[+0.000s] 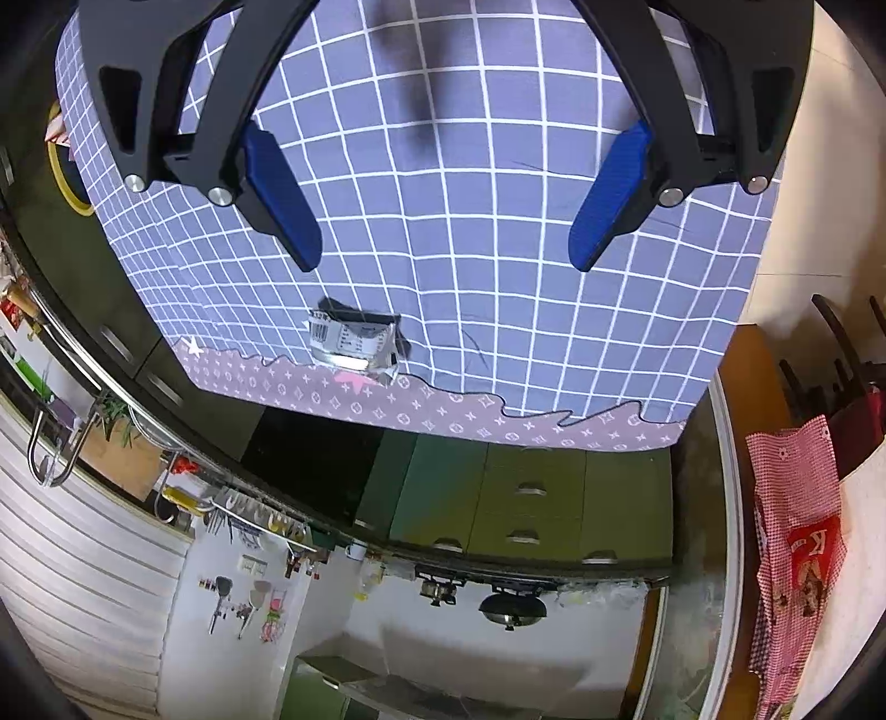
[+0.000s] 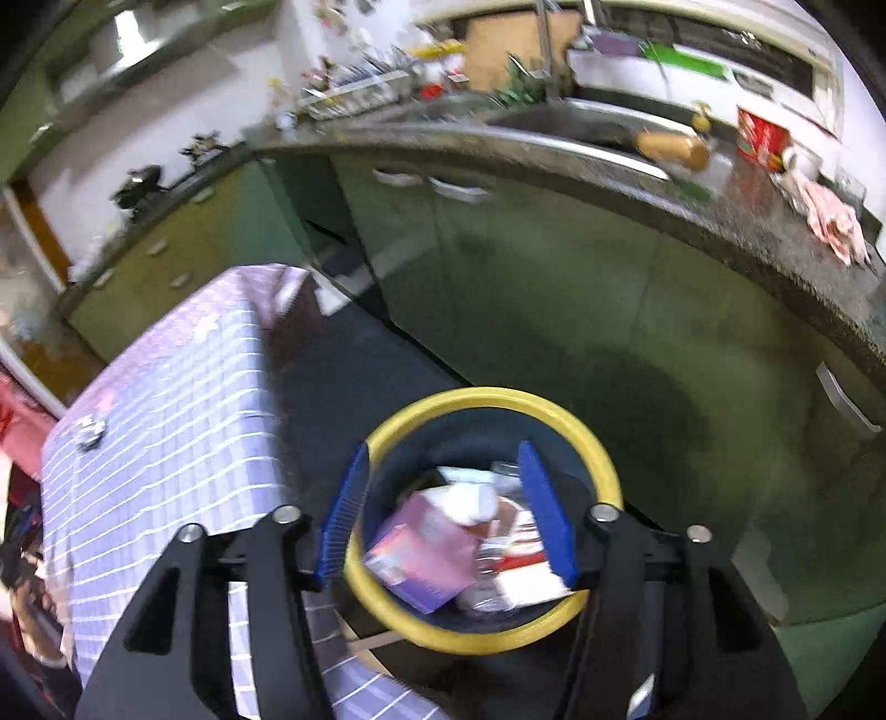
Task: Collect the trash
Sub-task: 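Hold the milk carton over the yellow bin and open the right tool, then lower the left tool onto the crumpled foil wrapper and close it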
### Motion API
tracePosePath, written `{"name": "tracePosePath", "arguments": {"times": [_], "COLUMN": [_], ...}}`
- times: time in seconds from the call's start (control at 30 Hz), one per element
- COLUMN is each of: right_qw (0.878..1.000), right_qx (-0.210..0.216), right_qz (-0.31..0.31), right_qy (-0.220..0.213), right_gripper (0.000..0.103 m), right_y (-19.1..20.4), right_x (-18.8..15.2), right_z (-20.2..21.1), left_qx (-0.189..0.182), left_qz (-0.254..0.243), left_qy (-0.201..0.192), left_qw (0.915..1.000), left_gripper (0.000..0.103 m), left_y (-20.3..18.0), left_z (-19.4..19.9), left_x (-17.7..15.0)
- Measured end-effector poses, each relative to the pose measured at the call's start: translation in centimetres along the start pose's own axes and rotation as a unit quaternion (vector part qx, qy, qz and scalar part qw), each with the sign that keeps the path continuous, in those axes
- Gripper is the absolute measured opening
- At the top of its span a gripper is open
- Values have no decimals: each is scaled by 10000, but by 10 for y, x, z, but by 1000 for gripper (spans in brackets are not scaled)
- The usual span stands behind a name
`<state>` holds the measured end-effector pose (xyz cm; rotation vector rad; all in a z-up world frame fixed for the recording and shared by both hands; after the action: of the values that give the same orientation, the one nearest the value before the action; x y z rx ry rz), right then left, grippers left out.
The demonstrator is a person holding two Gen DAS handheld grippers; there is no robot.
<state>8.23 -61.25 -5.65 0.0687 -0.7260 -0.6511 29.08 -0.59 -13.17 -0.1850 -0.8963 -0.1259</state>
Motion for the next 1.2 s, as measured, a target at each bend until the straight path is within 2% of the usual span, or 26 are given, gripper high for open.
{"name": "tracePosePath", "arguments": {"times": [0.17,0.33,0.57,0.63,0.83,0.97,1.07,1.2], "right_qw": [9983,9959,9928,9920,9903,9894,9887,9879], "right_qx": [463,648,905,955,1094,1153,1194,1243], "right_qz": [300,621,783,816,806,799,803,821], "right_qy": [-178,-101,48,105,276,381,413,441], "right_gripper": [61,61,62,62,62,62,62,63], "right_y": [35,57,68,69,69,70,70,73], "right_x": [-30,-50,-64,-67,-71,-73,-73,-74], "right_z": [27,28,14,9,-9,-19,-23,-25], "left_qx": [-356,-563,-444,-391,160,457,636,753], "left_qz": [-40,-11,-337,-399,-385,-245,-100,-143], "left_qy": [119,745,1105,1224,1475,1429,1609,1759], "left_qw": [9993,9956,9923,9909,9882,9884,9849,9814], "left_gripper": [90,90,91,91,91,91,91,91], "left_y": [-12,-26,-54,-64,-74,-70,-65,-63], "left_z": [-5,-28,-66,-85,-138,-152,-162,-170], "left_x": [-1,-6,26,38,58,67,66,63]}}
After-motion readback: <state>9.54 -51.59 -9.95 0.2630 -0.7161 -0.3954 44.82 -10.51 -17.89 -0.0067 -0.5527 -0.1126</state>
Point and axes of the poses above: each gripper's, at about its wrist camera, not at the fingertips, and z roughly against the way its jaws point, y to its left, x to its top, the point moved 5 cm from there along -z, roughly the way its jaws point, and after that the axes turned 8 degrees about -z, right-handed, at the moved point
